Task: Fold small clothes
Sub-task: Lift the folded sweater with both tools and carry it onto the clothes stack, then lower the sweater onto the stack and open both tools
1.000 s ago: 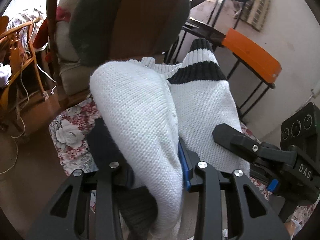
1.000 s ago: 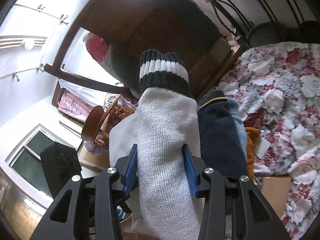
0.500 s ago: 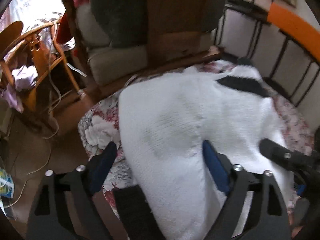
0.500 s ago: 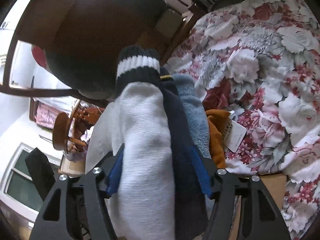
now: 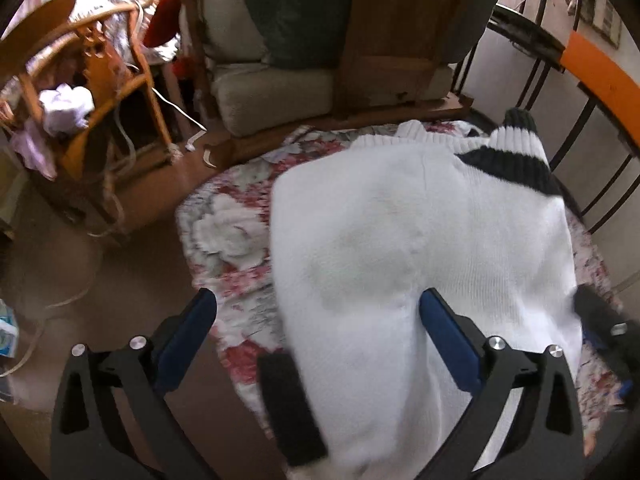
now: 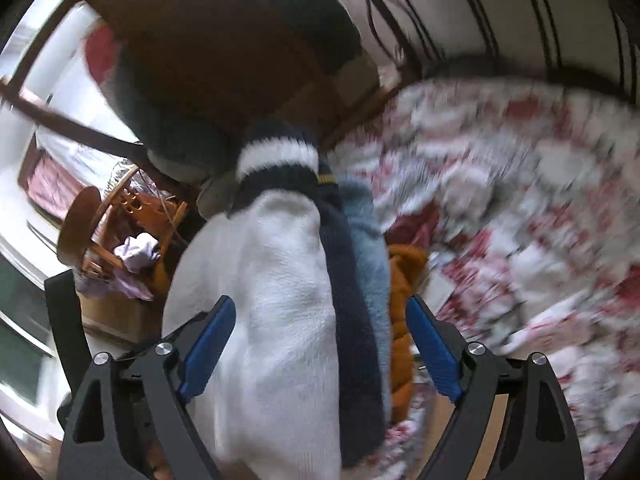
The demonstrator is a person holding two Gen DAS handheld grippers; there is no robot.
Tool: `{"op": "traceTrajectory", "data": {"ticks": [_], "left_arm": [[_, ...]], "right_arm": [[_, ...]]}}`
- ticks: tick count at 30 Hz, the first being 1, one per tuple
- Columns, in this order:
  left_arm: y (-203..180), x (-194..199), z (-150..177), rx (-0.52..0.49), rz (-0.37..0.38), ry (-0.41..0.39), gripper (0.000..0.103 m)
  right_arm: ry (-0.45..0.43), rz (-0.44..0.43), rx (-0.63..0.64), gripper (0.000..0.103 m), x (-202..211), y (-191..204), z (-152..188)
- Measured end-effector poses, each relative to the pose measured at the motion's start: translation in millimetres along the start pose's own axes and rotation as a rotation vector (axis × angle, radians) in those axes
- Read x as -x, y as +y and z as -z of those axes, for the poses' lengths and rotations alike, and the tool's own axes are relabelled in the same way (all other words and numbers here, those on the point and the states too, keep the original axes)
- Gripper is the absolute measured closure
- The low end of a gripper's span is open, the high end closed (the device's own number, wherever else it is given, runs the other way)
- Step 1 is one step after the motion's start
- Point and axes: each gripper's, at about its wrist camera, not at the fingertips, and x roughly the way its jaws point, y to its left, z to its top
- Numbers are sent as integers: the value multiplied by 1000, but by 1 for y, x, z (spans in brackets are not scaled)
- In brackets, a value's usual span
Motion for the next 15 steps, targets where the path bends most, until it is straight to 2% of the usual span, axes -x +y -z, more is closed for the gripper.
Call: {"op": "traceTrajectory", "data": {"ticks": [7,12,15], "left_arm": [[14,52,24,27,-53,-44,4],[13,99,51,-3,-96,-107,4],[14,120,66,2,-98,-115,4]], "right_arm": [[-40,144,83,9,45,20,29],[-95,222,92,5,78,32,59],[-115,257,100,4,95,40,73]]}}
